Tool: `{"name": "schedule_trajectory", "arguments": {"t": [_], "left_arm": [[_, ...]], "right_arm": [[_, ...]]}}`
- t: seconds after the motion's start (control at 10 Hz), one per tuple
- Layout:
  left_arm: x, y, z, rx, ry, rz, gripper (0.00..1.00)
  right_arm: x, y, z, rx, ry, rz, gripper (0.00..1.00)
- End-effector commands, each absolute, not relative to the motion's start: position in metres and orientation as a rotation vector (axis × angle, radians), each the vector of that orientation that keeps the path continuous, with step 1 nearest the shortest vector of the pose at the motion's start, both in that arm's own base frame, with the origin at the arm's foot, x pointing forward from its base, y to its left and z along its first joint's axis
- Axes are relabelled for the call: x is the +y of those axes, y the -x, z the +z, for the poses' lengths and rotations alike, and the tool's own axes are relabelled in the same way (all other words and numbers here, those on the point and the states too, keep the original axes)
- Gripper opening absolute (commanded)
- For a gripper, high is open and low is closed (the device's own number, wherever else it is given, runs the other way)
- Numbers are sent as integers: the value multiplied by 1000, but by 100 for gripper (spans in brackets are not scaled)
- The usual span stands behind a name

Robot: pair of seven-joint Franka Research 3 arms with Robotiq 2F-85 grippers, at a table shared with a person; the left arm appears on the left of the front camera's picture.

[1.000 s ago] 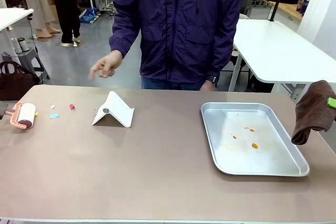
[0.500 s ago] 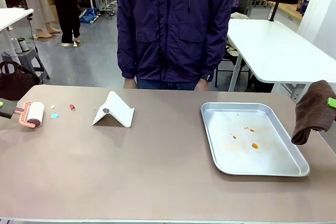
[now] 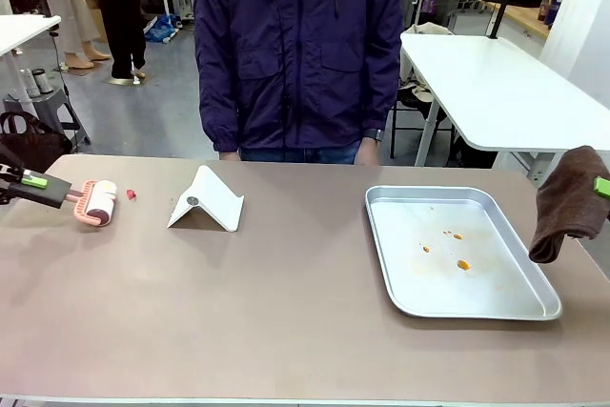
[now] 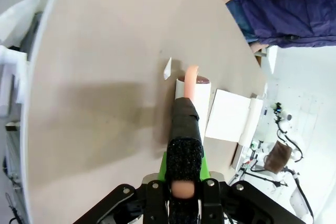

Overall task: Clean the surface of the table.
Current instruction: If a person points to the right, clean the right side of the table with your right hand, and if they point to the left, clean the left side with your left hand.

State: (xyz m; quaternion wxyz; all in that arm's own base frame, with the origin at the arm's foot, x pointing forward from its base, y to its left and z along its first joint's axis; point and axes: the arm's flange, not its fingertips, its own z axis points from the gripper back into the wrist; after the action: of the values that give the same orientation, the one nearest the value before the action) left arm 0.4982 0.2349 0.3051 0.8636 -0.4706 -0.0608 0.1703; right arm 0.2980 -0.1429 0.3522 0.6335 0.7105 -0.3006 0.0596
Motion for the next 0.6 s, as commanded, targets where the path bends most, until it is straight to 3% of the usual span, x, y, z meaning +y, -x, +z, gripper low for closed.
{"name": "schedule_trajectory", "arguments": {"t": [0.0,0.5], "left_arm": [[218,-511,288,-146,934,447,3],[182,-540,302,-158,997,408,3]], "right_arm": [[-142,-297,358,-668,-1645,130,0],[-142,-297,358,-668,-1645,130,0]]}}
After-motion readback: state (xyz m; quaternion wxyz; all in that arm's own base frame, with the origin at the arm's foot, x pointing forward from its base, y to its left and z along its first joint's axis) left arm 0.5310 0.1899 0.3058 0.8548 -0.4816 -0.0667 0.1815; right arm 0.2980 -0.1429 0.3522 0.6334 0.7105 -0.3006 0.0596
